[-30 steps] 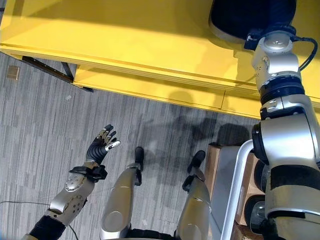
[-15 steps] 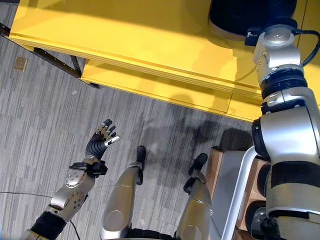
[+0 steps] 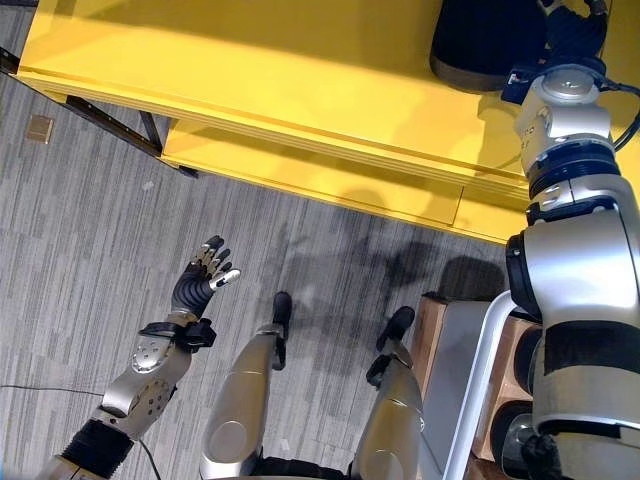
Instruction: Move parts from the plastic box to the shelf.
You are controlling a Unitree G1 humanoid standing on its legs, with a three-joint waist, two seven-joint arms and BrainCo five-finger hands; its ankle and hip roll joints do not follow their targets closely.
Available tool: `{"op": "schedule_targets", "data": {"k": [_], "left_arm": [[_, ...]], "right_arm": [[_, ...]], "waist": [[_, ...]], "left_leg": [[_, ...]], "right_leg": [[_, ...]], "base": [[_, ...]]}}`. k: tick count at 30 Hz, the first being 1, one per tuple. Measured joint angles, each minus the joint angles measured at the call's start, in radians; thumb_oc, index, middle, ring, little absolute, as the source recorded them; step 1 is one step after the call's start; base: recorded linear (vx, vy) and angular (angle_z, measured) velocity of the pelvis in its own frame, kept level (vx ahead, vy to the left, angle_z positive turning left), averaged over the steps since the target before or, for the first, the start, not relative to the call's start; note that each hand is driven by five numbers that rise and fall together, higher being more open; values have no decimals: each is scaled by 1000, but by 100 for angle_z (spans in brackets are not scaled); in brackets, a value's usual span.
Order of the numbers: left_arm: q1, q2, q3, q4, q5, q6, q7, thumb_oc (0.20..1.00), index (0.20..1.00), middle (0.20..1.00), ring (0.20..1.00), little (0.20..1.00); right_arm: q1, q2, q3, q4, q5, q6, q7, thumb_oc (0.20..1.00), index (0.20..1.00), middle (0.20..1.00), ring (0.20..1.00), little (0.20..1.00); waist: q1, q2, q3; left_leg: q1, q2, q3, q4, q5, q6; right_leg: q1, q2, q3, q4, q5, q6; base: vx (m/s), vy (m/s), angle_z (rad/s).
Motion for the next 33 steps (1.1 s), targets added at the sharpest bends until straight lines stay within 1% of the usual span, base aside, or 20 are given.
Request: {"op": "schedule_targets", "data": {"k": [11,20,24,25,26,27,28,29,30,33], "left_arm": [[-6,17,-6,0,-1,0,0,1000,1000,1000,1000,1000],[-6,37,-7,0,-1,0,-2,1000,1000,1000,1000,1000],[-4,41,-5,2,-1,1,-4,1000,1000,1000,1000,1000],[8,43,4,2,-1,1,-6,1000,1000,1000,1000,1000],[18,43,6,2,-1,3,-6,1000,1000,1000,1000,1000],[28,43,7,3,-1,6,-8,1000,1000,1000,1000,1000],[36,43,7,5,-1,8,-8,1000,1000,1000,1000,1000],[39,43,11,5,-1,10,-7,1000,1000,1000,1000,1000],[44,42,12,6,-1,12,-7,1000,1000,1000,1000,1000],[78,28,29,6,0,26,-7,1000,1000,1000,1000,1000]], "right_arm": [[-30,-1,0,-24,0,-2,-2,1000,1000,1000,1000,1000],[-30,0,8,-208,-1,-11,-24,1000,1000,1000,1000,1000],[-29,3,7,-304,-2,-17,-44,1000,1000,1000,1000,1000],[-7,3,9,-406,-6,-30,-48,1000,1000,1000,1000,1000],[81,9,-28,-543,-13,-44,-56,1000,1000,1000,1000,1000],[158,11,-64,-658,-23,-53,-59,1000,1000,1000,1000,1000],[202,15,-71,-704,-35,-66,-61,1000,1000,1000,1000,1000],[239,35,-87,-732,-42,-76,-63,1000,1000,1000,1000,1000],[320,80,-135,-795,-41,-84,-68,1000,1000,1000,1000,1000],[569,135,-163,-996,-42,-88,-60,1000,1000,1000,1000,1000]], "waist": [[-3,0,0],[-19,0,0],[-40,0,-1],[-52,-10,-19],[-67,-32,-63],[-63,-40,-77],[-62,-46,-95],[-72,-51,-107],[-82,-56,-118],[-92,-56,-158]], "left_leg": [[1,0,4,9,0,0],[11,-1,10,25,-1,5],[58,2,12,23,-5,8],[69,5,17,17,-8,8],[75,9,25,8,-9,5],[87,13,29,6,-9,4],[93,16,33,4,-14,4],[107,18,36,-1,-15,2],[136,19,36,-15,-15,2],[192,23,43,-51,-15,-4]], "right_leg": [[0,1,7,0,6,0],[12,0,16,1,16,-1],[70,6,15,-27,16,-1],[85,11,15,-50,20,5],[92,20,17,-73,29,4],[106,24,18,-81,34,2],[110,28,19,-90,34,3],[123,32,19,-97,38,1],[150,36,20,-109,39,2],[199,44,19,-133,38,8]], "base": [[0,0,0],[-29,6,-1],[6,-5,-2],[35,-14,-15],[36,-12,-16],[34,-18,-17],[25,-24,-14],[17,-42,-10],[15,-53,-5],[15,-51,-5]]}}
